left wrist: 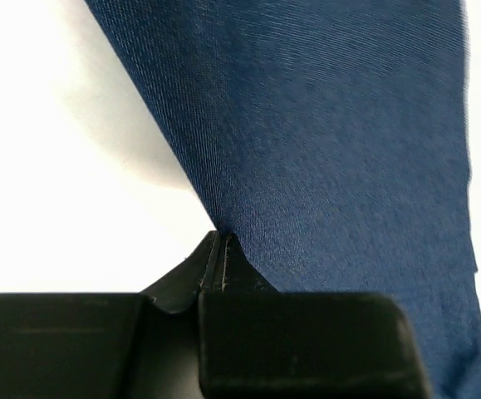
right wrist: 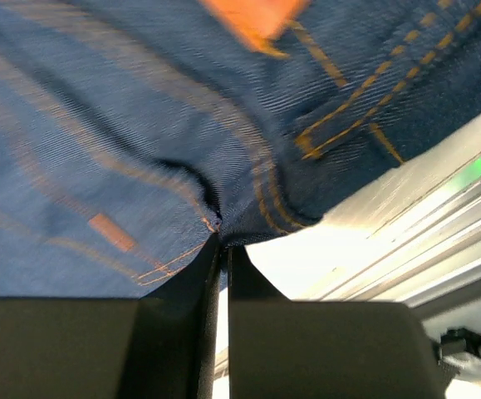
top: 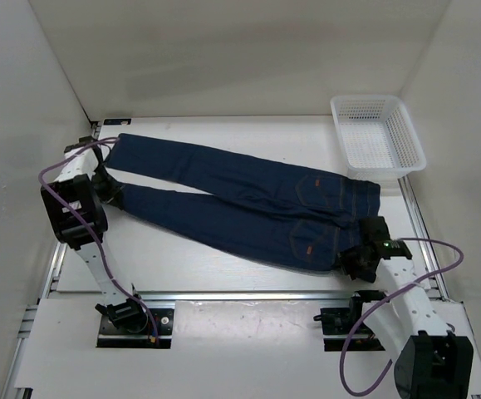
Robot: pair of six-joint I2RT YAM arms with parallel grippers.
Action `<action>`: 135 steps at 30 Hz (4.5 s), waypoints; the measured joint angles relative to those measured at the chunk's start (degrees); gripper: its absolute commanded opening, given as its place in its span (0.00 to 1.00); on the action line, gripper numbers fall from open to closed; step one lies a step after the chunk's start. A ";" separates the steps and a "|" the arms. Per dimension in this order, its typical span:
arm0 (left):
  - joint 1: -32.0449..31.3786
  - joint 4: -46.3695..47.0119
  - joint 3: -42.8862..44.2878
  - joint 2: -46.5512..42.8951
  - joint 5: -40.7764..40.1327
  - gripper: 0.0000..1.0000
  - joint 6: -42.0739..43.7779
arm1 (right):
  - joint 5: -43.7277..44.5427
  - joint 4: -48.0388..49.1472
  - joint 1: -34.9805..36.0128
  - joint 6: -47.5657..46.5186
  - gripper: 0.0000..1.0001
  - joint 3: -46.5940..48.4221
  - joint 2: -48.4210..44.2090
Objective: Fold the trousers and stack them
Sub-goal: Fold the trousers
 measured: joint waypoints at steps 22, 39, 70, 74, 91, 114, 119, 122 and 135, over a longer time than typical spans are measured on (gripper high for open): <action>0.57 -3.63 0.28 -3.23 -4.13 0.17 -0.28 | 6.29 -5.27 -0.44 -9.75 0.01 9.03 0.48; 2.54 2.45 -2.89 2.40 -3.69 0.63 -1.62 | 5.66 -4.72 -0.55 -11.19 0.01 9.53 1.38; -3.28 -11.43 28.37 14.97 -16.65 0.62 2.19 | 6.36 -5.27 -1.44 -12.48 0.01 10.73 1.05; -2.75 -9.49 20.85 10.91 -16.79 0.31 1.36 | 6.36 -5.42 -1.44 -12.81 0.01 10.73 1.03; 2.73 -2.12 15.34 12.59 -11.30 0.20 0.26 | 6.25 -5.57 -1.44 -13.42 0.01 10.73 0.94; 3.32 -5.16 7.61 1.77 -16.48 0.81 -0.42 | 5.70 -5.53 -1.44 -14.53 0.01 10.73 1.64; 5.14 -1.07 -0.50 0.70 -10.27 0.78 -0.76 | 5.70 -5.49 -1.44 -14.78 0.01 10.73 1.53; 8.26 0.81 -6.60 -0.85 -6.71 0.79 -0.90 | 5.68 -5.49 -1.44 -14.91 0.01 10.73 1.53; 10.95 6.45 -8.20 -0.13 0.81 0.10 -2.08 | 5.22 -5.75 -1.44 -14.99 0.01 10.73 -0.72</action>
